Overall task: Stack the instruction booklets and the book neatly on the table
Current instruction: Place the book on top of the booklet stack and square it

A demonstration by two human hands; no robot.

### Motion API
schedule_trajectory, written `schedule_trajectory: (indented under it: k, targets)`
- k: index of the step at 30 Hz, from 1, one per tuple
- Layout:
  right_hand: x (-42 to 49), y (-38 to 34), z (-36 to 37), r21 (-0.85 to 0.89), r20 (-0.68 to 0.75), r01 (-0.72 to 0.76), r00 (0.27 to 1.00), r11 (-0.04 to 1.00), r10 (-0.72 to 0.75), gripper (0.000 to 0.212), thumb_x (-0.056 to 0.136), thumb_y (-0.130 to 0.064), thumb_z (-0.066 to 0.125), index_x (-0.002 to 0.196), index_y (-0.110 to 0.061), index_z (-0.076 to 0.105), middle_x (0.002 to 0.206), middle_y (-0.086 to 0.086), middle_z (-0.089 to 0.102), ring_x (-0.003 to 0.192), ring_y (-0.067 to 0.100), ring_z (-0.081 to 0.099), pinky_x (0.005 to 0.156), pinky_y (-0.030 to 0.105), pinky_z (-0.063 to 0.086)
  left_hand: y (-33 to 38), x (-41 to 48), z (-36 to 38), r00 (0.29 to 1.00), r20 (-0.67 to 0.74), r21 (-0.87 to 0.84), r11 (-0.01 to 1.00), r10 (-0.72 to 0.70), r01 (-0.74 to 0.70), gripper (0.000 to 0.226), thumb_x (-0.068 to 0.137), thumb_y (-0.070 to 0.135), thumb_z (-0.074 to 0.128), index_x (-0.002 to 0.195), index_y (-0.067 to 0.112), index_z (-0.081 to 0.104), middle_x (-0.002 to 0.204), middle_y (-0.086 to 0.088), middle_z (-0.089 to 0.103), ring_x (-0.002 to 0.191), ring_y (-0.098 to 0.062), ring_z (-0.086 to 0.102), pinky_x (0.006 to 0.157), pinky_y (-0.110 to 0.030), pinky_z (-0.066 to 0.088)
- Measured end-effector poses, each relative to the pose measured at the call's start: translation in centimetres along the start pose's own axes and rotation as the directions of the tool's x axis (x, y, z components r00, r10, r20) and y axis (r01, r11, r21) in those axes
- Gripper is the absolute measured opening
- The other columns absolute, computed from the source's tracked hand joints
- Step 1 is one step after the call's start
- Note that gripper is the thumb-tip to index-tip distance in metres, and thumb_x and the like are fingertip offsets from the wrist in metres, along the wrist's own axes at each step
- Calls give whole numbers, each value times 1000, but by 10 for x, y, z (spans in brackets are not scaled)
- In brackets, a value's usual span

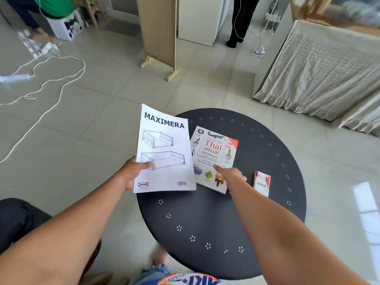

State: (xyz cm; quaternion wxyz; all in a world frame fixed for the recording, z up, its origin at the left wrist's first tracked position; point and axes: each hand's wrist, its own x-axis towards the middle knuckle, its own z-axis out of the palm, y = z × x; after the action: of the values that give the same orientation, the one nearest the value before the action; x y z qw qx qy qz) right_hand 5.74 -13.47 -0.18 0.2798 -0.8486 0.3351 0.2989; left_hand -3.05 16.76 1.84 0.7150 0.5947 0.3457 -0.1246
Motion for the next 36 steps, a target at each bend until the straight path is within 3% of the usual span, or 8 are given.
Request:
schedule_trajectory:
  k: [5, 11, 16, 18, 21, 26, 31, 36]
  targets:
    - [-1, -13, 19, -210, -68, -53, 997, 976, 40, 81, 67, -71, 69, 121, -12, 56, 107, 5, 47, 114, 24, 43, 87, 34, 39, -6, 2, -6, 1000, 15, 3, 1000, -3, 3, 39, 87, -2, 61, 125, 8, 58, 114, -17, 67, 96, -34, 65, 88, -49, 52]
    - [39, -15, 34, -187, 3, -155, 987, 970, 158, 95, 45, -73, 77, 118, -15, 64, 112, 5, 58, 85, 24, 42, 50, 38, 20, -13, 10, -14, 999, 28, -7, 1000, -19, 19, 42, 87, -1, 62, 128, 8, 57, 118, -16, 67, 99, -34, 65, 90, -52, 51]
    - [36, -11, 30, 211, 25, -96, 995, 973, 92, 88, 63, -39, 85, 130, -4, 42, 119, 6, 55, 97, 30, 54, 71, 40, 46, -11, 12, -17, 1000, 18, -5, 1000, -25, 25, 41, 86, -1, 63, 126, 8, 58, 116, -17, 67, 100, -35, 65, 93, -57, 49]
    - [34, -8, 26, 404, 97, -22, 995, 915, -19, 80, 72, -18, 78, 139, -5, 38, 107, 6, 52, 93, 31, 59, 64, 35, 50, -9, 14, -18, 1000, 18, -5, 1000, -24, 24, 39, 86, -1, 63, 124, 8, 59, 113, -17, 68, 97, -34, 65, 90, -55, 50]
    - [26, -9, 15, 395, 162, 0, 984, 919, -70, 50, 77, -12, 79, 119, -1, 55, 82, 7, 57, 64, 22, 57, 53, 30, 47, -6, 17, -18, 1000, 22, 2, 1000, -18, 18, 31, 86, -1, 63, 116, 10, 62, 103, -14, 70, 88, -31, 66, 85, -50, 52]
    - [62, -6, 3, 464, 175, -65, 984, 884, -19, 47, 62, -14, 86, 106, -8, 70, 87, 6, 75, 70, 23, 69, 72, 38, 61, 0, 22, -21, 1000, 25, 6, 1000, -19, 19, 31, 85, -2, 64, 113, 12, 62, 104, -15, 69, 88, -31, 66, 90, -60, 48]
    - [11, -22, -40, 530, -41, 145, 988, 835, -146, 5, 94, -13, 58, 96, -12, 63, 77, 1, 62, 63, 15, 58, 43, 13, 46, 10, 25, -18, 999, 33, 7, 1000, -13, 12, 42, 84, -3, 64, 125, 7, 58, 117, -20, 67, 105, -38, 64, 94, -65, 45]
    - [-14, -28, -79, 470, -237, 389, 920, 792, -312, 10, 86, -18, 60, 91, -21, 68, 85, 4, 75, 69, 25, 71, 69, 42, 62, 22, 24, 1, 998, 59, 17, 1000, 11, -12, 37, 88, -3, 60, 123, 7, 58, 112, -18, 68, 99, -36, 65, 86, -56, 51]
